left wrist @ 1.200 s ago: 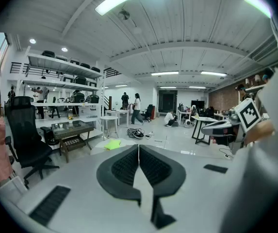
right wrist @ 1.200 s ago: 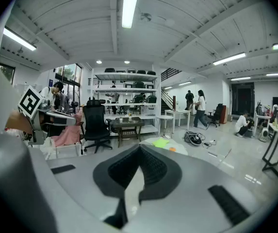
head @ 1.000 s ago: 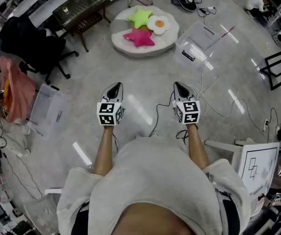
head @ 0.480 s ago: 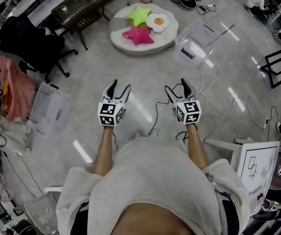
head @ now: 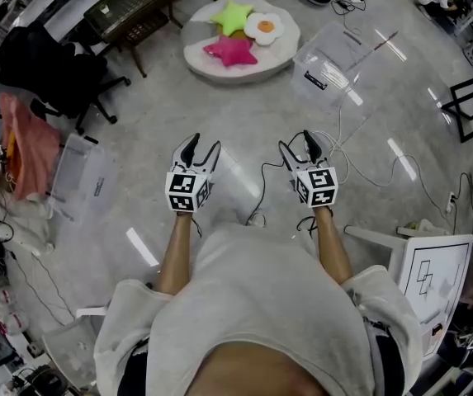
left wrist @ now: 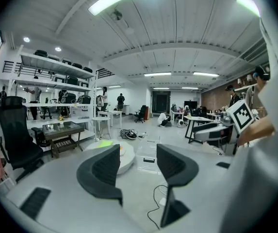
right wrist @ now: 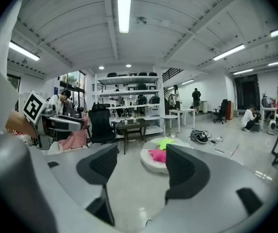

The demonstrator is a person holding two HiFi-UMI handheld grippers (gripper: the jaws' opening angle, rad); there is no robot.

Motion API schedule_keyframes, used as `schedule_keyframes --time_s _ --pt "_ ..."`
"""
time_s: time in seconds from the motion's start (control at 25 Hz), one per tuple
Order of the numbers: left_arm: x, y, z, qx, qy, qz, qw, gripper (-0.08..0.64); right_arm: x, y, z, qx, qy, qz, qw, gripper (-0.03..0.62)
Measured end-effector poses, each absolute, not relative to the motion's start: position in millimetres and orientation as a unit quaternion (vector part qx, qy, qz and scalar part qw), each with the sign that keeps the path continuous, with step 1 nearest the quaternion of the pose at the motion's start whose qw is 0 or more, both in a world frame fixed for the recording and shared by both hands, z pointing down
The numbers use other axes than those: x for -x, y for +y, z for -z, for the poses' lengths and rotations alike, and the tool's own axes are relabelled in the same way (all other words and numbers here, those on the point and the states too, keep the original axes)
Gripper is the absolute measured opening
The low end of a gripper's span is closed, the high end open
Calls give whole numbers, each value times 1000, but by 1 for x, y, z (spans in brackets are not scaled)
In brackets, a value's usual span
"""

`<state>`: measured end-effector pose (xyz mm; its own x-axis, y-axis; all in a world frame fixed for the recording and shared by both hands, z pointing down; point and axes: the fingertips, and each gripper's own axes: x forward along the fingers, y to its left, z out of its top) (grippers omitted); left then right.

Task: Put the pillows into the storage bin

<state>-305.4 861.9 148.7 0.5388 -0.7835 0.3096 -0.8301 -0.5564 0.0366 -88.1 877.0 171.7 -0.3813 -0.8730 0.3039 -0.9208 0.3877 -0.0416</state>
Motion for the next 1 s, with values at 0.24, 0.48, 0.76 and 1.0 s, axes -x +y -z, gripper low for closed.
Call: schedule_keyframes --time_s 0.24,0.48,0.76,1.0 --pt "294 848 -155 -871 -464 -133 95 235 75 864 -180 -543 -824 -108 124 288" --pt "288 803 -163 -871 -462 -134 98 234 66 820 -187 -547 -819 -110 132 284" --pt "282 712 -170 -874 -458 -129 102 230 59 737 -192 -557 -811 -113 137 278" --pt "292 604 -155 -879 -452 -121 97 221 67 640 -182 -565 -805 -111 143 268"
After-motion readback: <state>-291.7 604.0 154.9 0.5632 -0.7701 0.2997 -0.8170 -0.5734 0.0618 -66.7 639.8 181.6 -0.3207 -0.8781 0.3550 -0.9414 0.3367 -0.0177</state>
